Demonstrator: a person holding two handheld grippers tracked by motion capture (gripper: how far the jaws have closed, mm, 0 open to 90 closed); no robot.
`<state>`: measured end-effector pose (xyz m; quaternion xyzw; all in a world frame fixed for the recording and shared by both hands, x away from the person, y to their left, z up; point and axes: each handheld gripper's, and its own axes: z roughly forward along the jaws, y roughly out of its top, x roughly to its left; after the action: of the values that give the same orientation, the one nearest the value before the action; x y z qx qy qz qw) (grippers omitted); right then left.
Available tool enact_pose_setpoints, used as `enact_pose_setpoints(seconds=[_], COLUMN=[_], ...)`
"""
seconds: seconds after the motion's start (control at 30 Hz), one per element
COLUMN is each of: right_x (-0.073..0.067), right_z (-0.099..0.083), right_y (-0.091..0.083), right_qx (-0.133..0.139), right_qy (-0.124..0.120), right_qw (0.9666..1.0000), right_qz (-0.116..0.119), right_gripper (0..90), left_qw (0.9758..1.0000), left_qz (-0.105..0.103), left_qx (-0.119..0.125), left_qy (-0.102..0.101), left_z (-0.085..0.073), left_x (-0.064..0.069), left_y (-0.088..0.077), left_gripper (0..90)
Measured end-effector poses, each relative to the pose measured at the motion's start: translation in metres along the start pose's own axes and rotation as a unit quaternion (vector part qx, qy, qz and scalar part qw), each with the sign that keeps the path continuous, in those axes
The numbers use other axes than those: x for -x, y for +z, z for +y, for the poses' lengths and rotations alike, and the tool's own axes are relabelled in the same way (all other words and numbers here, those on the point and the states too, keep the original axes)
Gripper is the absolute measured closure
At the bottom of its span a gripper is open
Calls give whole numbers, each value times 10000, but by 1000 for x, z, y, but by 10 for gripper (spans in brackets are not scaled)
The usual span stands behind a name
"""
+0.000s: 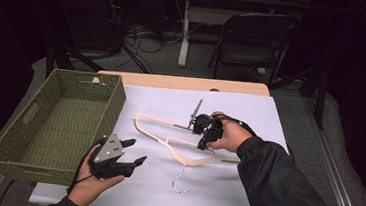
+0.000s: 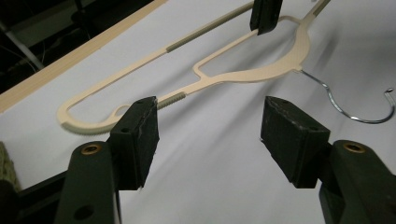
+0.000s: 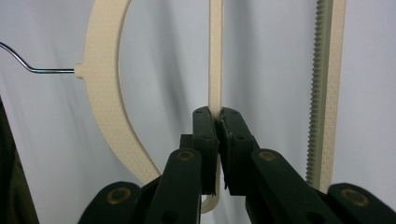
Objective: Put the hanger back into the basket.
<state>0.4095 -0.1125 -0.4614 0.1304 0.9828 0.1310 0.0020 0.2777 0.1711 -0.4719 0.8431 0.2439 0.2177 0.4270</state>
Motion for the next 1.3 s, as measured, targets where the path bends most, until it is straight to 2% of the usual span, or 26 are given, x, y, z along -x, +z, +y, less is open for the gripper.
enact_pose_setpoints(seconds=[0.03, 0.07, 0.1, 0.17, 0.23, 0.3, 0.33, 0.37, 0.4, 0.57, 0.63, 0.7, 0.9, 0.93, 0.97, 1.0, 1.3], right_x=[0, -2, -2, -3, -5, -5, -5, -5, -5, -6, -8, -8, -12, -12, -13, -13, -16], right_z=[0, 1, 1, 2, 3, 3, 3, 3, 4, 5, 6, 7, 9, 10, 10, 11, 14], right_y=[0, 0, 0, 0, 0, -1, -1, -1, -1, 0, 0, 0, 0, 0, 0, 1, 3], right_qx=[0, -6, -6, -11, 3, 7, 16, 16, 26, 38, 45, 40, 40, 46, 51, 48, 41], right_qy=[0, -17, -17, -71, -38, -65, -71, -71, -102, -76, -68, -140, -137, -159, -167, -153, -206], right_qw=[10000, 10000, 10000, 10000, 10000, 9999, 9999, 9999, 9999, 9998, 9998, 9997, 9996, 9996, 9995, 9995, 9994], right_qz=[0, 22, 22, 54, 84, 110, 121, 121, 131, 166, 196, 199, 235, 246, 251, 259, 292], right_gripper=[861, 861, 861, 861, 861, 860, 861, 861, 861, 861, 861, 861, 861, 861, 861, 861, 861], left_qw=[10000, 9998, 9998, 9989, 9987, 9970, 9961, 9961, 9949, 9935, 9923, 9917, 9894, 9876, 9876, 9861, 9819], left_qz=[0, 110, 110, 227, 242, 320, 361, 361, 436, 411, 394, 416, 450, 487, 487, 492, 487], left_qx=[0, -63, -63, -201, -241, -396, -433, -433, -460, -442, -460, -480, -538, -581, -581, -627, -659], left_qy=[0, 167, 167, 345, 389, 586, 677, 677, 785, 961, 1081, 1118, 1272, 1374, 1374, 1460, 1710], left_z=[0, 1, 1, 0, 0, -2, -2, -2, -2, -1, 0, 0, 0, 0, 0, -1, -1], left_x=[0, 2, 2, 3, 4, 5, 6, 6, 7, 8, 9, 10, 11, 12, 12, 13, 15], left_y=[0, 9, 9, 22, 26, 36, 39, 39, 43, 47, 52, 56, 65, 68, 68, 71, 81], left_gripper=[370, 364, 363, 363, 363, 363, 362, 359, 358, 358, 358, 359, 359, 359, 360, 359, 403])
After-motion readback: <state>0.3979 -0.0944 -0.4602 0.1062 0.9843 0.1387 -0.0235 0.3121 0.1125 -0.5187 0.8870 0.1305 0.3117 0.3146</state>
